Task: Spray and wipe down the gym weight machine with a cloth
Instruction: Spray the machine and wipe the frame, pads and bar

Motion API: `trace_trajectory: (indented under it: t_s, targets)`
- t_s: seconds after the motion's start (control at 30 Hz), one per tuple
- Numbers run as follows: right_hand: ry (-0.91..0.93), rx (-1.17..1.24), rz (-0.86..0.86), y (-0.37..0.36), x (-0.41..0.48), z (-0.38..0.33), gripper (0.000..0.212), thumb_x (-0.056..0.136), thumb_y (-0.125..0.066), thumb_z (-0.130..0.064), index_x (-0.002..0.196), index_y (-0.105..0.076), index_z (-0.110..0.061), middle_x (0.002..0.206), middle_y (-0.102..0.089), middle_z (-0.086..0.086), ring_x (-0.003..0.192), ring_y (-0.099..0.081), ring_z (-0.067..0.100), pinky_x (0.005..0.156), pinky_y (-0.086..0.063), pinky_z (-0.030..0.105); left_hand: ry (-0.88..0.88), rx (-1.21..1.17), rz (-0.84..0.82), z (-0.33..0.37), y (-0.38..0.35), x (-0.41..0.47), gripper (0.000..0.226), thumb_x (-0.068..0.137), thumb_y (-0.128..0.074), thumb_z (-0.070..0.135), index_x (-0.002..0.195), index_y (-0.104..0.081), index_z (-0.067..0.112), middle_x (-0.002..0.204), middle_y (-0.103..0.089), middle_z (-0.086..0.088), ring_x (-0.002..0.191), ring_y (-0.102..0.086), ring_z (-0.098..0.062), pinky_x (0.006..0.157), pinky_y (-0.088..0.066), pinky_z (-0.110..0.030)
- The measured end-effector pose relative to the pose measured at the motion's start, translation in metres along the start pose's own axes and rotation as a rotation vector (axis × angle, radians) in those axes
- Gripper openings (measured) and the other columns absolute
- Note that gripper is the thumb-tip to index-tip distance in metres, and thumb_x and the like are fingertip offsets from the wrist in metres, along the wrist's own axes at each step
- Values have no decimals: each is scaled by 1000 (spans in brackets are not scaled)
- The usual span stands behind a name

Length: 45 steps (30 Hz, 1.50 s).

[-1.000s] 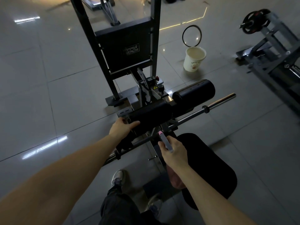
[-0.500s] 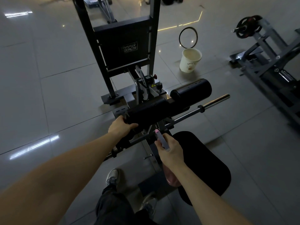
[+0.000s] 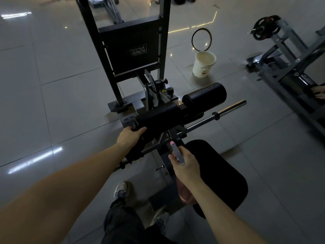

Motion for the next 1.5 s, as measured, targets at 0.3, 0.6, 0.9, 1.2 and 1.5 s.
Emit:
trace_trajectory:
  t_s: [0.3,0.6,0.9,1.2,1.5]
  targets:
    - [48,94,32,-11,0,1,11,97,-65,-30,93,-57,-24,84,-60,-1,69,-60,13,66,-56,30,3,-145,-54,-39,14,-33,26,81,-86,32,93,-74,12,90,-73,-5,90,-71,-25,85,-58,-38]
    - [148,88,-105,-74,-23,1,12,98,-62,-26,109,-58,-29,95,-60,-11,85,-61,3,74,-53,24,156,-54,50,-141,65,-81,15,97,-64,16,88,-76,15,86,-72,-6,80,-65,-20,78,-47,-29]
    - [31,62,-314,-178,-64,14,11,96,-64,-25,99,-58,-34,89,-59,-12,79,-58,3,69,-42,21,283,30,77,-273,107,-106,24,86,-79,36,72,-73,17,68,-68,0,72,-67,-21,65,-47,-30]
    - [25,25,-398,-350,-86,20,4,95,-61,-34,93,-58,-35,82,-61,-10,73,-60,9,70,-55,37,282,166,22,-414,120,-52,25,91,-71,41,104,-70,19,100,-67,0,89,-61,-18,77,-45,-29]
    - [263,-66,-385,-530,-58,65,26,98,-58,-42,81,-53,-23,74,-55,-7,62,-50,13,56,-35,26,263,241,112,-542,85,37,67,99,-60,40,157,-33,18,135,-61,-13,117,-61,-30,94,-50,-38]
Point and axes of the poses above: each hand's wrist, its own x-axis towards the middle knuckle, its own y-axis out of the back of the hand, z = x × y, the point moved 3 cm from there along x, towards the middle knuckle
